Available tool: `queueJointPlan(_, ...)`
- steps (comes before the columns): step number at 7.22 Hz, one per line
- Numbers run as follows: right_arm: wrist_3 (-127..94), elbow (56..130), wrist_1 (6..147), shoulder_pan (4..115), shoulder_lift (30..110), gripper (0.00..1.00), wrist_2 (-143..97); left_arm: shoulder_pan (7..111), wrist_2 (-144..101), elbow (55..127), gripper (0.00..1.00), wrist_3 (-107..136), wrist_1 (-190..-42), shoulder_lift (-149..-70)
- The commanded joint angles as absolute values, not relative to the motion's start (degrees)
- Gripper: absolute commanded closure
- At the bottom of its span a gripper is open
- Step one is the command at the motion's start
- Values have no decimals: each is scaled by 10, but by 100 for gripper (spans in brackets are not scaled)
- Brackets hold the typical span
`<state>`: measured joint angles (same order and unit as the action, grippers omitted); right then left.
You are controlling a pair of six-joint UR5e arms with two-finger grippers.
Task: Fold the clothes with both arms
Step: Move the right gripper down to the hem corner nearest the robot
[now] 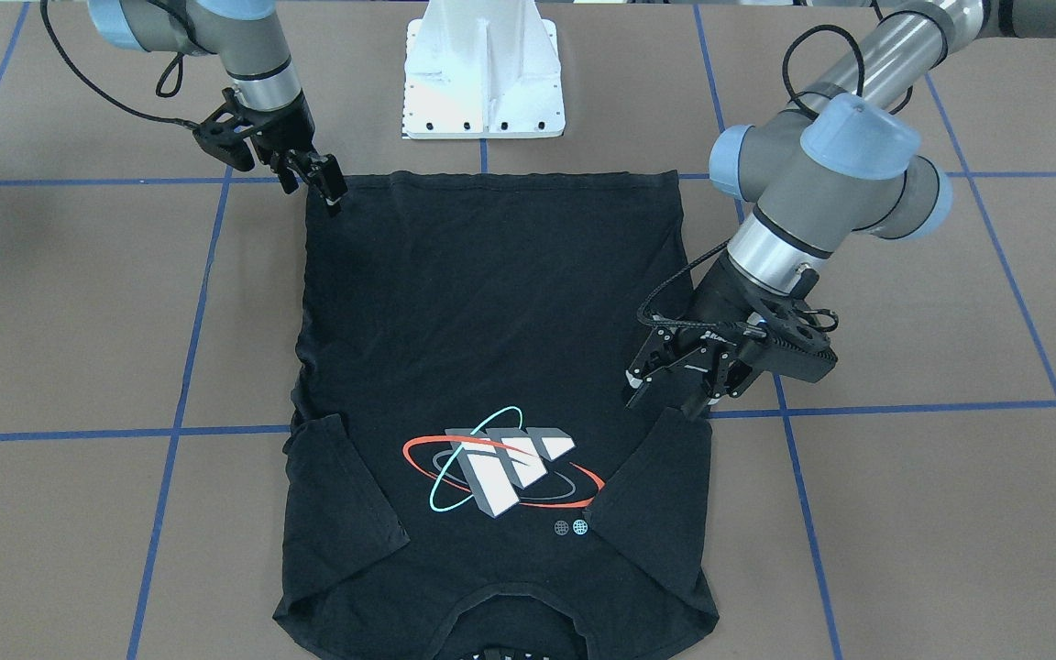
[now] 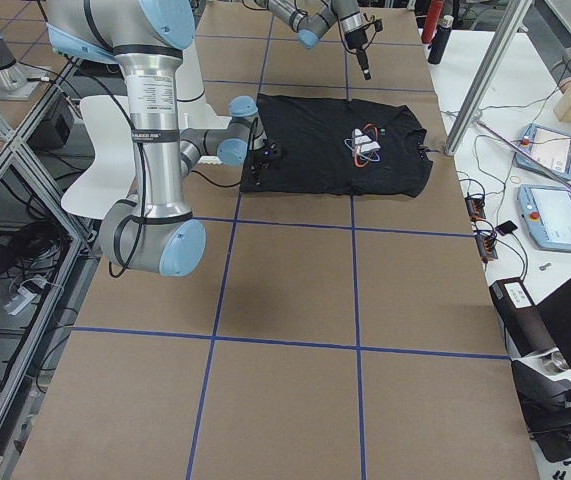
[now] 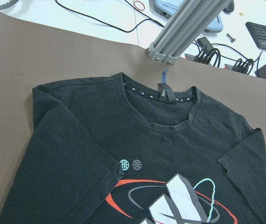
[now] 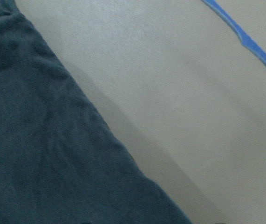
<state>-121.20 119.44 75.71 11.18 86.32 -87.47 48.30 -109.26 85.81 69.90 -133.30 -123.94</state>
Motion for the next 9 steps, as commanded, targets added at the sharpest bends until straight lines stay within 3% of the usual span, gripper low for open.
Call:
queueJointPlan(1, -1234, 1197, 759, 59, 883, 13, -860, 476, -1084, 857, 19, 699, -1332, -1244)
queueJointPlan(3, -1235, 1198, 761, 34, 901, 21, -839, 466, -1072, 857, 19, 699, -1332, -1241)
queueJointPlan(5, -1234, 1221, 762, 33, 901, 50, -835, 462, -1072, 855, 19, 698, -1333, -1239)
queueJointPlan(9, -1234, 1225, 767, 35, 906, 48, -834, 461, -1071, 854, 19, 698, -1332, -1238)
